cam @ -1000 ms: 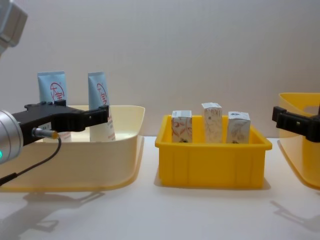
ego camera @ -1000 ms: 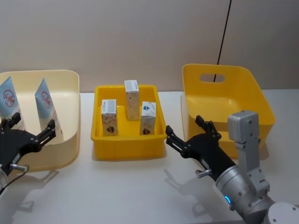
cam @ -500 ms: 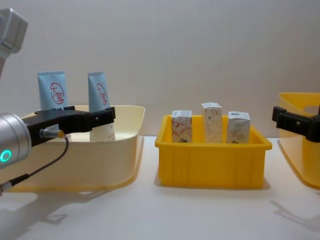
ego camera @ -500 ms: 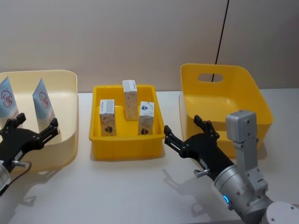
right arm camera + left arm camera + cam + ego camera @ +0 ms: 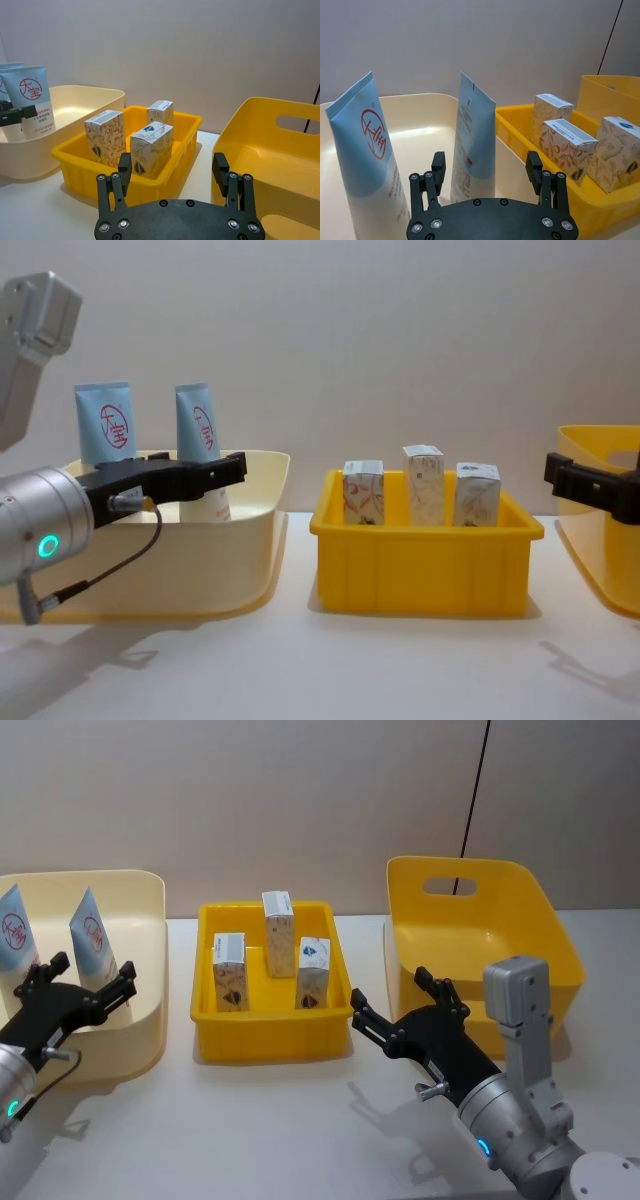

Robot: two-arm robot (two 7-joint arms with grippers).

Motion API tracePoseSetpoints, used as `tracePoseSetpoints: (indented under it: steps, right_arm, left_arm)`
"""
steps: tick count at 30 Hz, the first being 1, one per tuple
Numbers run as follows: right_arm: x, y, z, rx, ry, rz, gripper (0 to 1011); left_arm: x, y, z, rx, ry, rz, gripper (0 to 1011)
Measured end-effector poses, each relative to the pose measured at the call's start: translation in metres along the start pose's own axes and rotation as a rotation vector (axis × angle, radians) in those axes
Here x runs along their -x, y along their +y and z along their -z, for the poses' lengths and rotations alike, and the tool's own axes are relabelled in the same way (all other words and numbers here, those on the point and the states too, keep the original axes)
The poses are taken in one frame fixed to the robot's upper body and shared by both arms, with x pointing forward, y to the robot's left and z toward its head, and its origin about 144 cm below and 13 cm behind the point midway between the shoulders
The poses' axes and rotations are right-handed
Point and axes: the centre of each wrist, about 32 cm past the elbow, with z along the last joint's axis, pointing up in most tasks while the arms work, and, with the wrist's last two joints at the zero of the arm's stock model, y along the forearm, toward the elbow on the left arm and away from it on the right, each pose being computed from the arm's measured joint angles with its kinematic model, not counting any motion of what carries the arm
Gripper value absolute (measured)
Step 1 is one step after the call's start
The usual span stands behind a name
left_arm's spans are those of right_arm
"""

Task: Bimanual collaborative sorting of washing and personal care products

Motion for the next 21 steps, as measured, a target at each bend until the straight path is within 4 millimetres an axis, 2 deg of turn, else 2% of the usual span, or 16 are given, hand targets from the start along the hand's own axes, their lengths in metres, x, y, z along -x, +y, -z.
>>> tracePoseSetpoints:
  steps: [15, 19, 21]
  right_arm:
    - [0.000, 0.000, 0.000, 0.000, 0.000, 0.000, 1001]
    - [0.000, 0.000, 0.000, 0.000, 0.000, 0.000, 1001]
    - [0.000, 0.000, 0.000, 0.000, 0.000, 0.000, 1001]
  left_arm:
    - [0.002, -0.023, 0.002, 0.002, 0.001, 0.000, 997]
    - [0.002, -0.026, 0.003, 0.002, 0.001, 0.001, 932]
    - [0.002, -0.028, 0.003, 0.002, 0.000, 0.000, 859]
